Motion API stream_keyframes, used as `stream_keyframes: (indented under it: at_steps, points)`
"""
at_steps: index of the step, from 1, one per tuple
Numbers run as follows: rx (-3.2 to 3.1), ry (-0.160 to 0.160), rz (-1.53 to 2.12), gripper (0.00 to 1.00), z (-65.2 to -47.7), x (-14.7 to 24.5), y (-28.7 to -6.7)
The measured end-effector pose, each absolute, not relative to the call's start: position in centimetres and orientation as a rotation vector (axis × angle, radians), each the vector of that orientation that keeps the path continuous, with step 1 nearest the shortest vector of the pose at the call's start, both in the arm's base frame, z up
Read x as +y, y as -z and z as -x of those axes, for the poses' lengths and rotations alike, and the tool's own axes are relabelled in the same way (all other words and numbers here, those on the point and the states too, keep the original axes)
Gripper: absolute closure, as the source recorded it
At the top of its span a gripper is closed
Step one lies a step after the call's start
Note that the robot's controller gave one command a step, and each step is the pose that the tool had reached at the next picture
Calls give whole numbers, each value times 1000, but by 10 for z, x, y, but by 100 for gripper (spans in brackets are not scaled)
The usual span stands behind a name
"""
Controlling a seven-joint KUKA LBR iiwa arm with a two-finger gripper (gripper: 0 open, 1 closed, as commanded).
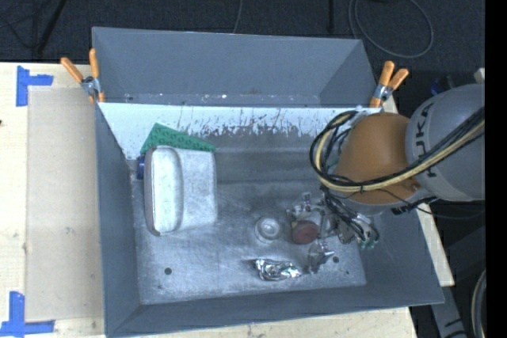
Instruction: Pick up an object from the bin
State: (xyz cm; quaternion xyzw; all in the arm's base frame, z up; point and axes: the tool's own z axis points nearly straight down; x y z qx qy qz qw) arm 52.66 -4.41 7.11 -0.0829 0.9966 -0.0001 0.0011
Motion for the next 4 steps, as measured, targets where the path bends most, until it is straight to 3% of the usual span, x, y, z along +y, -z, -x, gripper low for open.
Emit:
stream_keyframes:
  at_steps: [1, 2, 3, 4]
  points:
    - [3125, 0, 266, 100, -528, -43, -73]
    - [3128, 0, 268, 0, -527, -43, -71]
    - [3089, 3, 572, 0, -520, -121, -74]
    - [3038, -4, 793, 0, -546, -54, -76]
